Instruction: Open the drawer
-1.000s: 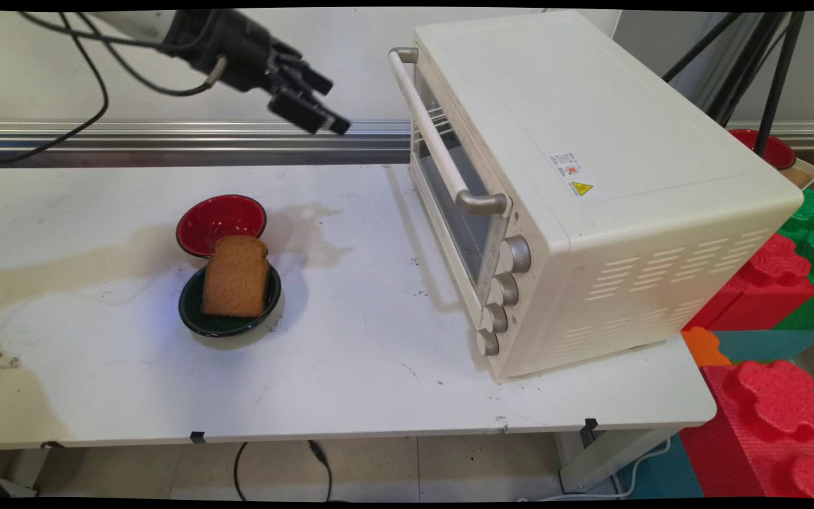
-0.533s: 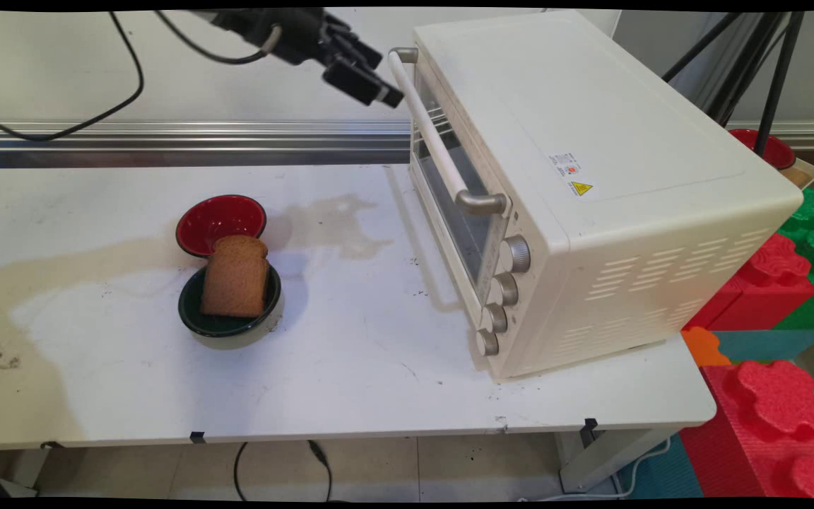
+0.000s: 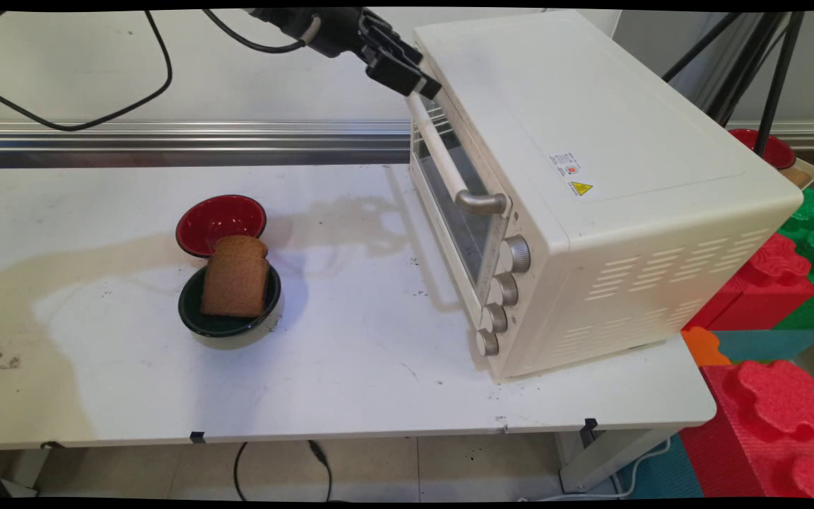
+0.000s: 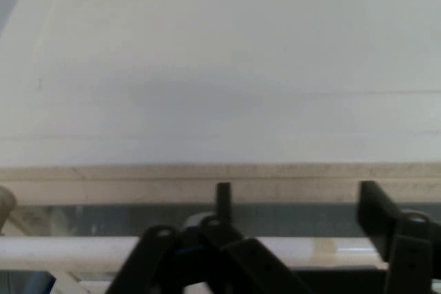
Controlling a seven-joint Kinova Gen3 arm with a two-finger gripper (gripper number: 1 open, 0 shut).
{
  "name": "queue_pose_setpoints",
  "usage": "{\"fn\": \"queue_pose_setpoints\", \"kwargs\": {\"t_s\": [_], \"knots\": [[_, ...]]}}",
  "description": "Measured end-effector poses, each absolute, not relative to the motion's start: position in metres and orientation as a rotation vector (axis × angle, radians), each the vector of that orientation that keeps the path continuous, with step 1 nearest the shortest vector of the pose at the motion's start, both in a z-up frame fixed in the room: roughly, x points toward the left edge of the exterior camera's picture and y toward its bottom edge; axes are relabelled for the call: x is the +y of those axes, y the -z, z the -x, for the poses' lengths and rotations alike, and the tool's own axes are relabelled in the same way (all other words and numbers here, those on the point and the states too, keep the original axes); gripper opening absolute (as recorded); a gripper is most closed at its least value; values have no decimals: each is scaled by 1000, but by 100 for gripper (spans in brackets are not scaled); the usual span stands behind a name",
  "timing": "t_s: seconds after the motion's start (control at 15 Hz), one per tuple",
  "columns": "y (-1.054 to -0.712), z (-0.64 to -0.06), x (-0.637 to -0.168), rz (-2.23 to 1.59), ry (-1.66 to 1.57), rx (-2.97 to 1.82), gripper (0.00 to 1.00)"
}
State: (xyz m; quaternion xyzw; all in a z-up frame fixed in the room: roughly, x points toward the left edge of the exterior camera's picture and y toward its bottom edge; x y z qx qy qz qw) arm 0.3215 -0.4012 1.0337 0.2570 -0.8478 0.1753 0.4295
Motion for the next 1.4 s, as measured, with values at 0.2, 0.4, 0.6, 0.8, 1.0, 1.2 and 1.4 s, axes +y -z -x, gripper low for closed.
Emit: {"fn": "queue_pose_setpoints", "kwargs": {"t_s": [0.2,0.4,0.6,0.8,1.0,1.2,1.4], "knots": [[-1033,-316,-402,-632,-431,-2122,0],[-1030,-310,-404,-629,-422,-2130,0],[-1026,-303,-407,-633,-407,-2139,0],[-1018,-296,-410,-639,-390,-2152,0],[-1010,-291,-413,-649,-374,-2164,0],[-1002,-288,-414,-661,-361,-2177,0],[-995,-287,-413,-669,-352,-2186,0]]}}
